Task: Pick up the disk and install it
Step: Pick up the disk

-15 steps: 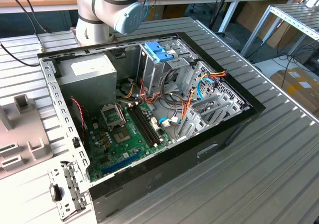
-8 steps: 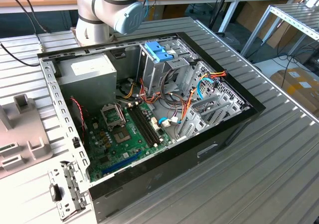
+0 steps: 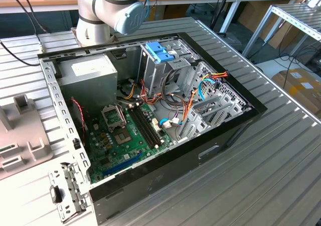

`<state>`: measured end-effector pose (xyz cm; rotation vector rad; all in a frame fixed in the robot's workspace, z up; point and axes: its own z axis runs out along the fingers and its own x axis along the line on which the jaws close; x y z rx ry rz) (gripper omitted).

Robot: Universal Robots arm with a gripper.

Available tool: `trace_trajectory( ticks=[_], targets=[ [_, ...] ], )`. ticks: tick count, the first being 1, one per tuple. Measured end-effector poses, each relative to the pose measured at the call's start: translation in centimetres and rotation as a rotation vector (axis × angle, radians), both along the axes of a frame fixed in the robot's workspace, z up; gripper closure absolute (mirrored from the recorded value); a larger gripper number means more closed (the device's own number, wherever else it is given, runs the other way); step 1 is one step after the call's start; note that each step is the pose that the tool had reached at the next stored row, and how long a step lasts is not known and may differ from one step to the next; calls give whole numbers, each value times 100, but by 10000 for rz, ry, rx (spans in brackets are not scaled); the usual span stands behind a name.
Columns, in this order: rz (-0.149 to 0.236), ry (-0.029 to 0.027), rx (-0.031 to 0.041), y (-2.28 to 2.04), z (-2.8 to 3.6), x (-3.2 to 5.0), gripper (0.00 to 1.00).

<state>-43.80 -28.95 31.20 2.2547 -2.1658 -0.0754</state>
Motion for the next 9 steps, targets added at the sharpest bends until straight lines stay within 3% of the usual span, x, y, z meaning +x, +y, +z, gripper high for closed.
trace_trajectory(
  ticks=[9],
  targets=[
    [-1, 1, 0, 1, 70, 0, 63]
  ],
)
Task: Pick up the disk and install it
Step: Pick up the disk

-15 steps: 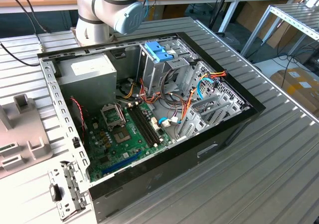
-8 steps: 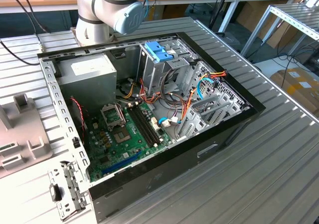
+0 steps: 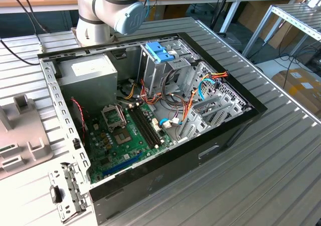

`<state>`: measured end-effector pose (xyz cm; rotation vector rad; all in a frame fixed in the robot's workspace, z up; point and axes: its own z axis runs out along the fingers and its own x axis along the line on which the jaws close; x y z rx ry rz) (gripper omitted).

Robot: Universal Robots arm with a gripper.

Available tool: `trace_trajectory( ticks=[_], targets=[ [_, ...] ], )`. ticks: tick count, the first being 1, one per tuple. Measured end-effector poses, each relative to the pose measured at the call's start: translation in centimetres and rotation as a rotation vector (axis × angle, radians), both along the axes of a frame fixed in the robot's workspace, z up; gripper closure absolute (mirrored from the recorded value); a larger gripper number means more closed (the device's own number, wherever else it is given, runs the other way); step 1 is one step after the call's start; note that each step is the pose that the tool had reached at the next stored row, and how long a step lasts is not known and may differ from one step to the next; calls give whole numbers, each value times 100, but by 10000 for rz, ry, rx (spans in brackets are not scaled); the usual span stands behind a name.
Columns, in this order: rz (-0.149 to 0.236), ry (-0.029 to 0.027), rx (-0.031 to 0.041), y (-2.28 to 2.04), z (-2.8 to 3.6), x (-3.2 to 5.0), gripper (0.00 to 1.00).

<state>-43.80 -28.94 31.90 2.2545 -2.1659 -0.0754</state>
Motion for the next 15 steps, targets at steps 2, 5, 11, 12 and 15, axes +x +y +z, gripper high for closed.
trace_trajectory(
  ticks=[2, 5, 11, 12, 15],
  targets=[
    [0, -1, 1, 0, 15, 0, 63],
    [0, 0, 2, 0, 36, 0, 63],
    [0, -1, 3, 0, 86, 0, 63],
    [0, 0, 3, 0, 96, 0, 63],
    [0, -2, 5, 0, 123, 0, 63]
  ],
)
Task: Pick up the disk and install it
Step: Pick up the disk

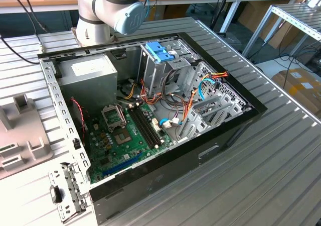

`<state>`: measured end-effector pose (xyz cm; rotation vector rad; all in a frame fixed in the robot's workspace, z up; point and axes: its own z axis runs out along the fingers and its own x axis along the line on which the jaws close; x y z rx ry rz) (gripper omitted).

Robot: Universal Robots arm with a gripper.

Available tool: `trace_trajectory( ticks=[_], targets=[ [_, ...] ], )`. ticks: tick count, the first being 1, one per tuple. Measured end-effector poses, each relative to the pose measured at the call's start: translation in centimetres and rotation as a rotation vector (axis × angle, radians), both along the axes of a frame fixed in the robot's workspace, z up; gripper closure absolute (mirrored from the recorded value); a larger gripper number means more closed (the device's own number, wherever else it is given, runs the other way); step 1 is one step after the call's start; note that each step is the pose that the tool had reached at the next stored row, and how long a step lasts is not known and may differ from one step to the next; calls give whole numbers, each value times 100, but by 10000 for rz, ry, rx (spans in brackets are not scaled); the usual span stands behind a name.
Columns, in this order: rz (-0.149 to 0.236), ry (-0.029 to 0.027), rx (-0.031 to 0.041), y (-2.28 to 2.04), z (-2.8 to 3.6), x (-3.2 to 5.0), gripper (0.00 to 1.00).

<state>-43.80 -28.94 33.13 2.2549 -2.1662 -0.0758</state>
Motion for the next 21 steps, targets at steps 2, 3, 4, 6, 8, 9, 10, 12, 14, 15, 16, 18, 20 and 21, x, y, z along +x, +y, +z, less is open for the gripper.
trace_trajectory(
  ticks=[2, 3, 4, 6, 8, 9, 10, 12, 14, 15, 16, 18, 20, 21],
  targets=[
    [0, 1, 1, 0, 11, 0, 63],
    [0, 0, 2, 0, 22, 0, 63],
    [0, 1, 2, 0, 29, 0, 63],
    [0, 1, 3, 0, 42, 0, 63],
    [0, 0, 3, 0, 53, 0, 63],
    [1, 1, 3, 0, 57, 0, 63],
    [0, 0, 4, 0, 63, 0, 63],
    [0, 0, 5, 0, 75, 0, 63],
    [0, 1, 6, 0, 89, 0, 63],
    [0, 1, 6, 0, 92, 0, 63],
    [0, 2, 6, 0, 98, 0, 63],
    [0, 1, 7, 0, 108, 0, 63],
    [0, 2, 10, 0, 131, 0, 63],
    [0, 1, 11, 0, 135, 0, 63]
  ],
)
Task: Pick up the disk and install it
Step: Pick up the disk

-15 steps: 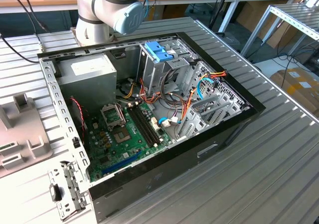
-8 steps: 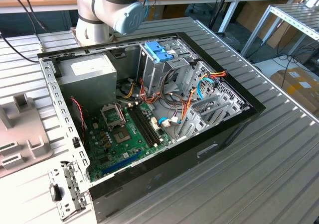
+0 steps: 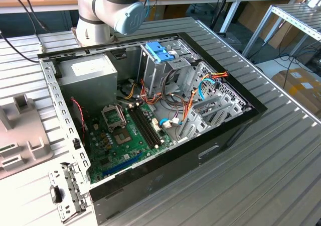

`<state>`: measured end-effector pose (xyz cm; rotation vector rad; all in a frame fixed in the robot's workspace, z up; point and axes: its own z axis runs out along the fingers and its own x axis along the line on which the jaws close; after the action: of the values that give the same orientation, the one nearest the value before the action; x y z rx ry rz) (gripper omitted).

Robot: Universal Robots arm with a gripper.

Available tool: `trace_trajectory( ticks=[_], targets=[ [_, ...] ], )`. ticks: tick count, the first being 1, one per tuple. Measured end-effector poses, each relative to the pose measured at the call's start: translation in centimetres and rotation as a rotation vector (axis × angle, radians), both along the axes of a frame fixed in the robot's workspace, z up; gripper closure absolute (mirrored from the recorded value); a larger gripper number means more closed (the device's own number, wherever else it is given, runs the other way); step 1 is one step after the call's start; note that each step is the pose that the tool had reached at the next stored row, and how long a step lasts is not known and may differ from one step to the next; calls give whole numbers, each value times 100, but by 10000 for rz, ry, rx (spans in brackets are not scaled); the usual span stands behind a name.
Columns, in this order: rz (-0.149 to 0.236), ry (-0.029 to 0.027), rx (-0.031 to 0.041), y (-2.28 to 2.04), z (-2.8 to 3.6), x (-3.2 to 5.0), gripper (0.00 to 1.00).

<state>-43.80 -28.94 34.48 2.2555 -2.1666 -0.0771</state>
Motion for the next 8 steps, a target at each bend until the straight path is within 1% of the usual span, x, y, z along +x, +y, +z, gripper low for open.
trace_trajectory(
  ticks=[8],
  targets=[
    [0, -1, 4, 0, 48, 0, 63]
  ],
)
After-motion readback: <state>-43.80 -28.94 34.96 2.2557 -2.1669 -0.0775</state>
